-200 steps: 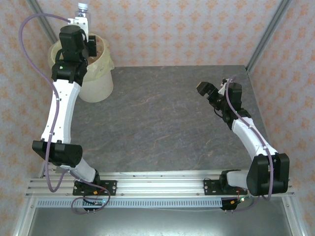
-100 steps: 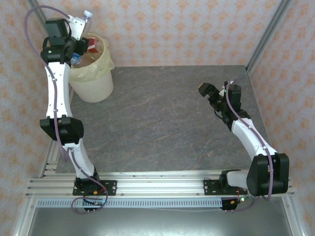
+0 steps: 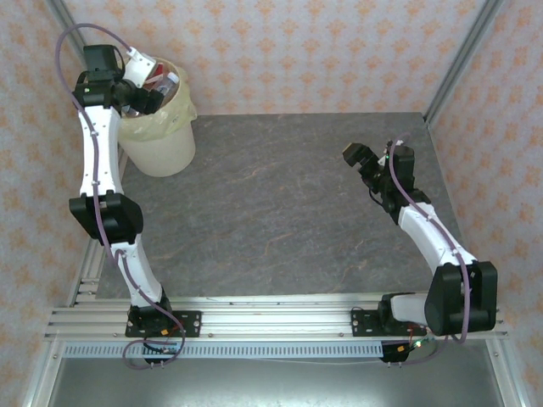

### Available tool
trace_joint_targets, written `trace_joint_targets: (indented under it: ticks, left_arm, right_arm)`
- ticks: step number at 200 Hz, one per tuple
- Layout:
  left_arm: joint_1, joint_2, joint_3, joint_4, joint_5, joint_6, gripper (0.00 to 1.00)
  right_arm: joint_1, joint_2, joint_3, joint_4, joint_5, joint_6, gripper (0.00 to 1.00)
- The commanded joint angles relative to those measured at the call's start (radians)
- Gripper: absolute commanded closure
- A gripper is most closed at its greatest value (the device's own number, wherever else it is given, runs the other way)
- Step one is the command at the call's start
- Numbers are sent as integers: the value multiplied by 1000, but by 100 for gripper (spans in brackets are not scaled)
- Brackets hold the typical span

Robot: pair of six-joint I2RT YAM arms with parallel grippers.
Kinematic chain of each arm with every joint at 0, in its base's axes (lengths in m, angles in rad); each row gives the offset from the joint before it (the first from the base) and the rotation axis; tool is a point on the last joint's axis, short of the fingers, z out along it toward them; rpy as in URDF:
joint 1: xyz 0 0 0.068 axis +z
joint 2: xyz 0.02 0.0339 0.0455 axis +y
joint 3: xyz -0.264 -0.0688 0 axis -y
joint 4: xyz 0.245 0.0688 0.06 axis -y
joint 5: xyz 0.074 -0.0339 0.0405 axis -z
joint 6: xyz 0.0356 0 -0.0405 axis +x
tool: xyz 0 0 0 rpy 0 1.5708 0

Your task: Put the plastic bottles in the bin

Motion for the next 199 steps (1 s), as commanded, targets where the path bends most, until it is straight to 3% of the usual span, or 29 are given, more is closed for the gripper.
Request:
trace_joint_targets:
  ticks: [1, 64, 118, 147, 176, 199]
  left_arm:
    - [6, -48, -1, -10, 37, -13, 17]
    - [-2, -31, -2, 65, -45, -238, 16]
    - [-4, 7, -9, 47, -171, -312, 21]
    - [-3, -21, -5, 48, -93, -427, 18]
    - [-4, -97, -11, 83, -36, -693, 2]
    - [-6, -179, -69, 105, 30, -878, 0]
  right_arm:
    - [8, 12, 14, 5, 18, 13, 1]
    - [8, 11, 3, 1, 20, 11, 1]
    - [8, -5, 3, -19, 29, -7, 1]
    - [8, -7, 1, -22, 33, -9, 1]
    - [8, -5, -4, -21, 37, -10, 1]
    - [8, 4, 0, -14, 36, -10, 1]
